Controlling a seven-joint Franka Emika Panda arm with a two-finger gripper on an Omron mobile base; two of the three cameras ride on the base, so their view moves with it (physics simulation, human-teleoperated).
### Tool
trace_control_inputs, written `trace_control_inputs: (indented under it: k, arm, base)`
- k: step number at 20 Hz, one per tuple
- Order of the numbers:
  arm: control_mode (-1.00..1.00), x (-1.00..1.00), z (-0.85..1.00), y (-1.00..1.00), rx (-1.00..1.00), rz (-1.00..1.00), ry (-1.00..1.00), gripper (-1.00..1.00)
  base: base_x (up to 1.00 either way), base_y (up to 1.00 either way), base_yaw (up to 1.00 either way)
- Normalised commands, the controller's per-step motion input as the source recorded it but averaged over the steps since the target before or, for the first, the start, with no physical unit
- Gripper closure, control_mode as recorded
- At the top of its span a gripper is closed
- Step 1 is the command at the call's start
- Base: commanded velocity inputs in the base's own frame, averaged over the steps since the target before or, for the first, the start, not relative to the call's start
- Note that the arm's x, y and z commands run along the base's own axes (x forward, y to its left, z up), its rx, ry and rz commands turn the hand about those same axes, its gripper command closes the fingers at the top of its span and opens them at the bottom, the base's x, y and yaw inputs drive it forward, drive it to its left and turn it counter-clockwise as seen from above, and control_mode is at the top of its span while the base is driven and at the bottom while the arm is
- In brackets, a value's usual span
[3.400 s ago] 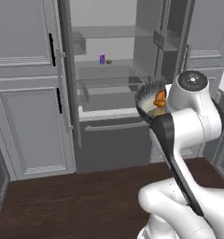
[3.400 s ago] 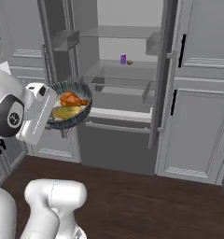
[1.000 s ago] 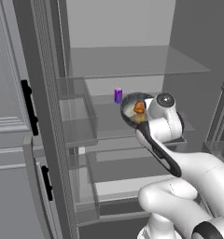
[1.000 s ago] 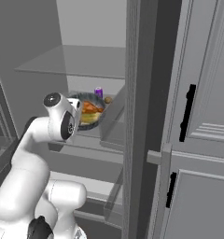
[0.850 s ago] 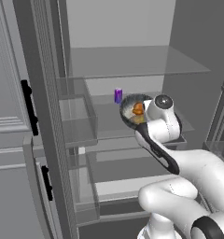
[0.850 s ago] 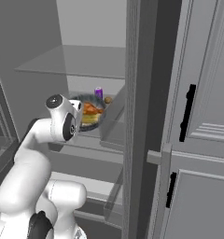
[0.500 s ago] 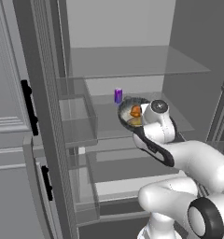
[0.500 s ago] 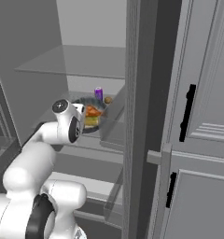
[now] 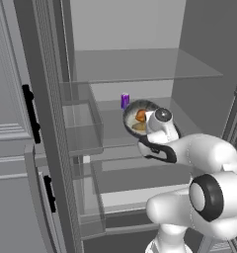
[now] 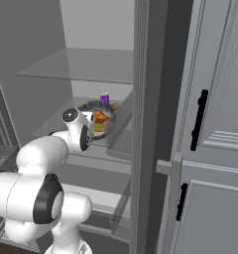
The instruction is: Pick the chicken drumstick and cucumber from their plates and place them in the bowl. Then put the bowl in the fridge.
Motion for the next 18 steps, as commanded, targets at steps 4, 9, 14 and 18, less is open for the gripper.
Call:
trace_control_inputs:
  k: [4,9,14,18]
  arm:
    - [-1.00,0.53,-0.13,0.01,0.00,0.00,-0.01,1.00]
    - [-1.00,-0.23,0.20,0.00,0.00,0.06,-0.26,-1.00]
    - [-1.00,-0.54,0.54,0.08,0.00,0.04,-0.38,-1.00]
    - [-1.00,-0.63,0.76,0.21,0.00,0.02,-0.44,-1.00]
  base:
    - [0.00,0.00,0.00]
    - [0.00,0.00,0.00]
    - [0.00,0.00,0.00]
    - [0.00,0.00,0.00]
